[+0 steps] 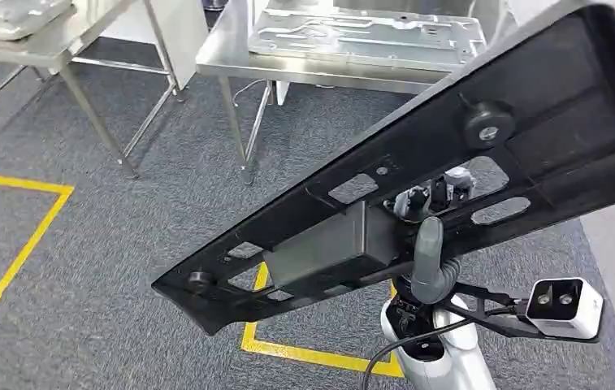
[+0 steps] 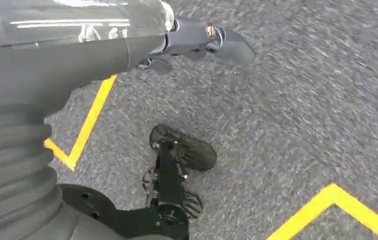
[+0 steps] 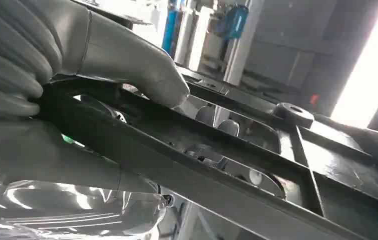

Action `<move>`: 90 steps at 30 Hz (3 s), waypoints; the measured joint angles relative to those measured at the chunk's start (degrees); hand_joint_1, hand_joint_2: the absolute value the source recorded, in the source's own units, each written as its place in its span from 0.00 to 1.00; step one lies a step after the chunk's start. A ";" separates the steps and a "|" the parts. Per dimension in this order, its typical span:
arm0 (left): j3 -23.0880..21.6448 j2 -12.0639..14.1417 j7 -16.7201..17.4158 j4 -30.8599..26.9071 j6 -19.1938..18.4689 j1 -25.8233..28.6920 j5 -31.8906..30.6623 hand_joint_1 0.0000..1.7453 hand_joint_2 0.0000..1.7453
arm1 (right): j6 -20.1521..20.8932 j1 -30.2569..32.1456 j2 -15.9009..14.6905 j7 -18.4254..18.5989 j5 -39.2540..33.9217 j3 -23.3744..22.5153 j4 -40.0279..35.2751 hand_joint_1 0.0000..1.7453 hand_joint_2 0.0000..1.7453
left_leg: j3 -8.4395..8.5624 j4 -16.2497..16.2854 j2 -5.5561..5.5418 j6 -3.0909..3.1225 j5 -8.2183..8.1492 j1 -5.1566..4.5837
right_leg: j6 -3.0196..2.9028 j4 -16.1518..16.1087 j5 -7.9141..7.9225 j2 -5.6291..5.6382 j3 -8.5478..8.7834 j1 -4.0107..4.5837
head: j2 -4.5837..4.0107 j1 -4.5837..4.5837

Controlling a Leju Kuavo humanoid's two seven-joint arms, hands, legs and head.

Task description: Take the parts from the cabinet and place them on the table.

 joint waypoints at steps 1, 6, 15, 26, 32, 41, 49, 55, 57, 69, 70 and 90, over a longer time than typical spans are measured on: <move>0.00 0.00 -0.15 0.00 -0.28 -0.01 -0.07 0.00 1.00 | -0.28 -0.02 -0.13 0.00 0.00 0.11 0.00 1.00 1.00 | 0.17 -0.04 0.59 -0.32 -0.13 -0.02 | -0.32 0.13 -0.17 0.58 -0.15 0.12 | 0.02 -0.02; -0.02 -0.04 -0.61 0.00 -1.33 -0.39 -0.55 0.00 1.00 | -0.94 -0.27 -0.66 0.00 0.00 0.61 -0.28 1.00 1.00 | -1.93 6.55 -3.77 -1.48 -4.81 0.69 | -2.05 -0.70 0.36 3.70 0.31 -0.43 | 0.00 -0.02; 0.00 0.22 -0.77 0.00 -1.92 0.02 -1.07 0.00 1.00 | -1.22 -0.16 -1.05 0.02 0.00 0.85 -0.33 1.00 1.00 | -1.56 0.33 -8.84 -0.23 0.72 0.78 | -1.41 0.01 0.05 10.14 0.49 0.15 | 0.00 -0.02; 0.13 0.31 -1.03 0.00 -3.47 0.23 -1.14 0.00 1.00 | -1.81 1.04 -1.70 0.00 0.50 0.68 -0.61 1.00 1.00 | -0.99 -0.34 -5.70 1.66 0.91 0.82 | 1.57 15.11 -5.69 4.70 -7.07 -0.99 | 0.00 0.00; 0.13 0.35 -1.40 0.00 -3.52 0.12 -1.27 0.00 1.00 | -0.17 1.32 -1.70 0.00 0.50 0.37 -1.16 1.00 1.00 | 0.35 -0.37 -5.02 -0.28 -0.96 0.50 | -0.27 -0.46 -2.06 3.85 1.42 -0.25 | 0.00 0.00; 0.24 0.48 -1.68 -0.07 -3.54 0.58 -1.57 0.00 1.00 | 0.79 2.31 -1.51 0.02 0.76 -0.42 -1.57 1.00 1.00 | -12.87 18.27 -4.86 -1.57 -2.62 0.94 | -2.18 -1.47 -6.47 4.69 8.51 -0.40 | 0.00 -0.04; 0.52 0.98 -1.68 0.00 -3.45 0.54 -2.05 0.00 1.00 | 0.79 2.48 -1.29 0.00 1.03 -0.90 -1.75 1.00 1.00 | -8.58 4.17 -5.17 1.17 6.42 -0.63 | 0.29 -4.72 -10.49 5.49 15.10 -0.81 | 0.02 -0.07; 0.74 0.90 -1.31 -0.02 -3.45 0.15 -2.05 0.00 1.00 | 0.96 2.86 -1.25 0.02 1.03 -1.77 -1.81 1.00 1.00 | -2.62 -1.38 -5.42 1.62 3.47 0.69 | 1.59 13.99 -15.16 4.64 2.55 -1.18 | 0.02 -0.04; 0.81 0.83 -1.14 0.00 -3.45 0.32 -2.05 0.00 1.00 | 0.96 3.11 -1.36 0.02 1.05 -1.97 -1.49 1.00 1.00 | -1.04 -1.37 -5.50 1.32 2.29 0.91 | 2.11 12.94 -9.89 4.58 -0.62 -1.51 | 0.02 -0.07; 0.85 0.94 -1.01 -0.02 -3.47 -0.18 -2.49 0.00 1.00 | 0.92 3.26 -1.20 0.02 1.20 -2.71 -1.29 1.00 1.00 | -6.12 13.30 -5.45 -1.83 -6.44 1.28 | -1.46 -0.48 -2.02 4.34 2.62 -0.95 | 0.00 -0.07; 0.85 0.94 -0.98 -0.02 -3.47 -0.05 -2.49 0.00 1.00 | 0.94 3.29 -1.22 0.02 1.20 -2.71 -1.29 1.00 1.00 | -8.50 17.36 -5.45 -1.78 -7.45 1.25 | -1.63 -0.47 -2.14 4.36 2.74 -0.71 | 0.00 -0.07; 0.85 0.83 -1.11 -0.02 -3.87 -0.12 -2.69 0.00 1.00 | 0.74 3.30 -1.20 0.02 1.55 -2.80 -1.03 1.00 1.00 | -0.27 0.12 -5.46 1.66 0.43 0.48 | 1.59 3.58 -0.57 4.14 -0.39 -1.24 | 0.00 -0.04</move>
